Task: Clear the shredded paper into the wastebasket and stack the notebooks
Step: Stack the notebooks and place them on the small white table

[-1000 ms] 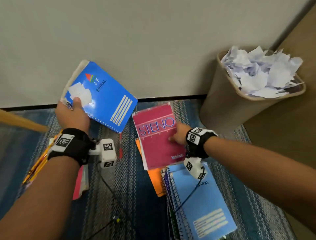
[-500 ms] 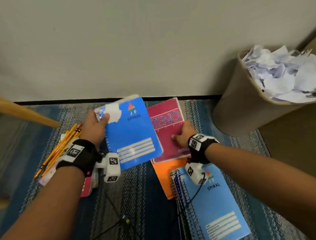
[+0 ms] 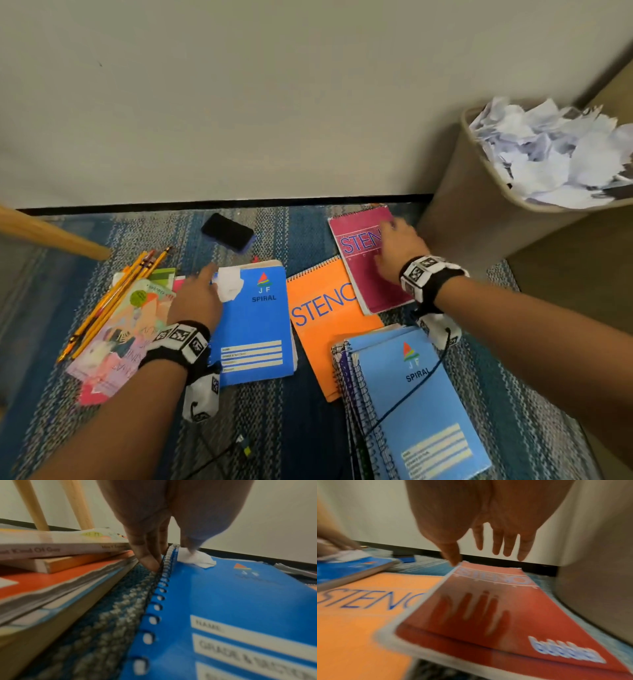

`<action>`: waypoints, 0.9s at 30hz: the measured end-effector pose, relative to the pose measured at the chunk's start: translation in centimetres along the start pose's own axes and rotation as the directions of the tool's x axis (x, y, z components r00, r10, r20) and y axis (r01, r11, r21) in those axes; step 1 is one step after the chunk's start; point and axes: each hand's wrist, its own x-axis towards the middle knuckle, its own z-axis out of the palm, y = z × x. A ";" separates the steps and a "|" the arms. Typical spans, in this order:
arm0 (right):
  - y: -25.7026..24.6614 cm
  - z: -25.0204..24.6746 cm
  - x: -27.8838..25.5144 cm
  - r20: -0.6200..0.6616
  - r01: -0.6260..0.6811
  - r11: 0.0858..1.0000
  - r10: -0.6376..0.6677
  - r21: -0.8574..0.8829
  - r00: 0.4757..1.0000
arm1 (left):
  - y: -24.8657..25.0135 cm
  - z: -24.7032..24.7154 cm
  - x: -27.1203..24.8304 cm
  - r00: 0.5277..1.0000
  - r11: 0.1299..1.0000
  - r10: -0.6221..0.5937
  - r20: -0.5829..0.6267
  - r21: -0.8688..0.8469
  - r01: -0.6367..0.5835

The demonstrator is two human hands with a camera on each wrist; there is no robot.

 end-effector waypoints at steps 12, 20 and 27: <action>-2.6 -0.1 0.2 0.142 0.031 0.989 -0.052 0.143 0.988 | -0.1 1.0 1.3 0.991 0.998 -0.048 0.123 -0.034 0.053; 0.8 -5.4 0.5 -0.033 0.053 0.993 -0.056 -0.102 0.998 | 3.5 1.0 0.2 0.982 0.985 0.154 -0.109 -0.057 -0.161; 2.3 -6.0 -0.3 -0.072 -0.044 0.997 0.040 -0.064 0.997 | 16.1 5.4 -0.3 0.779 0.798 0.597 0.190 -0.042 -0.601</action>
